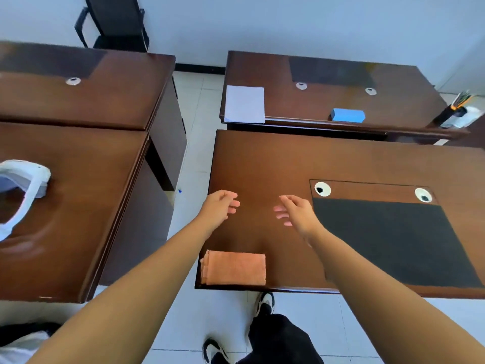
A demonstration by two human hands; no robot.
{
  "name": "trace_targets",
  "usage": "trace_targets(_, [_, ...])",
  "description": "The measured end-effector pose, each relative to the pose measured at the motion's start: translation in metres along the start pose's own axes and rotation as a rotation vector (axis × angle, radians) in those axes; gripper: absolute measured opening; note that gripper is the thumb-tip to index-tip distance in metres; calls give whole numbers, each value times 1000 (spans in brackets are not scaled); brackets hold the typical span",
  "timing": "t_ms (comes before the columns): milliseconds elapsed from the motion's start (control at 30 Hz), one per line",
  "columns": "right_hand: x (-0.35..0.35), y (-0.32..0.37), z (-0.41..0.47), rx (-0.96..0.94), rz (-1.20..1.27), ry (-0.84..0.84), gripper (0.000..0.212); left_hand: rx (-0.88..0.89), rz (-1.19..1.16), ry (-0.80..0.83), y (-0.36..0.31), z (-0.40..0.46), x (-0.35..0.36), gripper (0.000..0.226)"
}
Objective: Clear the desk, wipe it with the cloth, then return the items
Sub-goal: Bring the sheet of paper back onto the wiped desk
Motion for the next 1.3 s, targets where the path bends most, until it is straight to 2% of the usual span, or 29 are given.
trace_targets(300, [-54, 30, 96, 25, 142, 32, 22, -72, -85, -115, -34, 83, -15, 25])
trace_targets(733, [-86, 98, 249, -5, 78, 119, 25, -112, -84, -192, -81, 212, -54, 24])
trace_targets(1000, [-87, 118, 358, 23, 60, 52, 26, -158, -69, -152, -87, 324, -98, 22])
trace_targets(1233, [-90, 105, 489, 79, 135, -95, 25, -210, -118, -241, -67, 449, -152, 47])
trace_targets(1300, [-90, 94, 521, 115, 198, -140, 32, -225, -122, -264, -60, 480, -163, 50])
Point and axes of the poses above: each hand's wrist, its own z-axis towards the middle knuckle, its own x-axis out of the palm, y = z × x, the point moved 10 cm from there along z, towards the middle knuckle, and after that the axes turned 11 degrees about y, right-handed, at the moved point
